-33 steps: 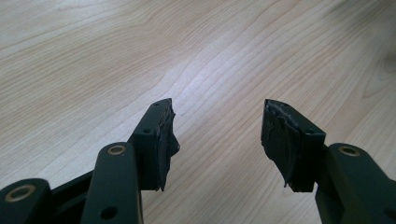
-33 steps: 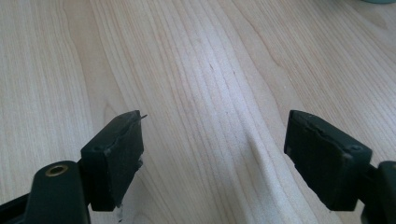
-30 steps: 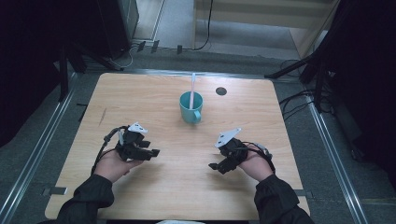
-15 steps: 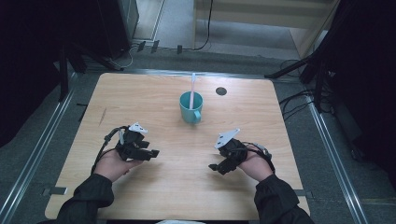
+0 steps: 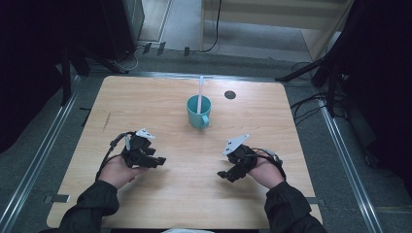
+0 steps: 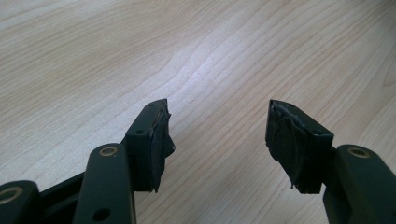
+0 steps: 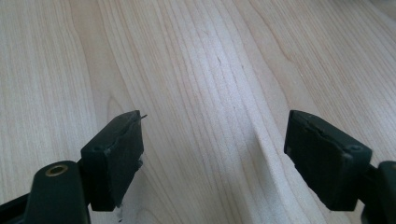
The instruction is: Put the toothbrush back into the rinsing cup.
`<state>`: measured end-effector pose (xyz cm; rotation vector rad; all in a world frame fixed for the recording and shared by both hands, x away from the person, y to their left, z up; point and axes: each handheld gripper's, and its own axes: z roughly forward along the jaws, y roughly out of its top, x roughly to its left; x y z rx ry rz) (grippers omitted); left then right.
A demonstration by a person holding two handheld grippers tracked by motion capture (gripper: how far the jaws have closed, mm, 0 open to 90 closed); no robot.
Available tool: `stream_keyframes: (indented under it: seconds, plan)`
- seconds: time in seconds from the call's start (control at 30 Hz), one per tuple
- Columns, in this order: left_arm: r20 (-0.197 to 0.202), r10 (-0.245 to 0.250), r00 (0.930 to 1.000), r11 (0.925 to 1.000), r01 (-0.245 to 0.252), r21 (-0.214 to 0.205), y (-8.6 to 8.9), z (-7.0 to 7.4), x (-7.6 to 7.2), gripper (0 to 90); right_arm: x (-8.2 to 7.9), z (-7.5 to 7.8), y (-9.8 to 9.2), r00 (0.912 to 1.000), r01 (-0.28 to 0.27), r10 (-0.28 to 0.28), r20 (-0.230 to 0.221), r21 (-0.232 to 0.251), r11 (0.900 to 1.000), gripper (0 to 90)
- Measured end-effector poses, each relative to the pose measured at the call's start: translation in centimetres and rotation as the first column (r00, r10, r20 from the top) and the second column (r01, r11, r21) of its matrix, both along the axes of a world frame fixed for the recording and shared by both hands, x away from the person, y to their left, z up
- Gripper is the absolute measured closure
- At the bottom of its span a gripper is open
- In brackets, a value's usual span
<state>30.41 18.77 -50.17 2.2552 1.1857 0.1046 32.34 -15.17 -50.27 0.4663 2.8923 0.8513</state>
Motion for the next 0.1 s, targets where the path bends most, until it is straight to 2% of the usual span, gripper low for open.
stream_keyframes:
  seconds: [0.1]
  plan:
    - [-0.016,-0.013,0.9998,0.9997,0.013,0.019,-0.34,-0.43,0.04,39.0,-0.04,-0.03,0.02,1.0000,-0.001,0.001,-0.007,-0.004,1.0000,20.2]
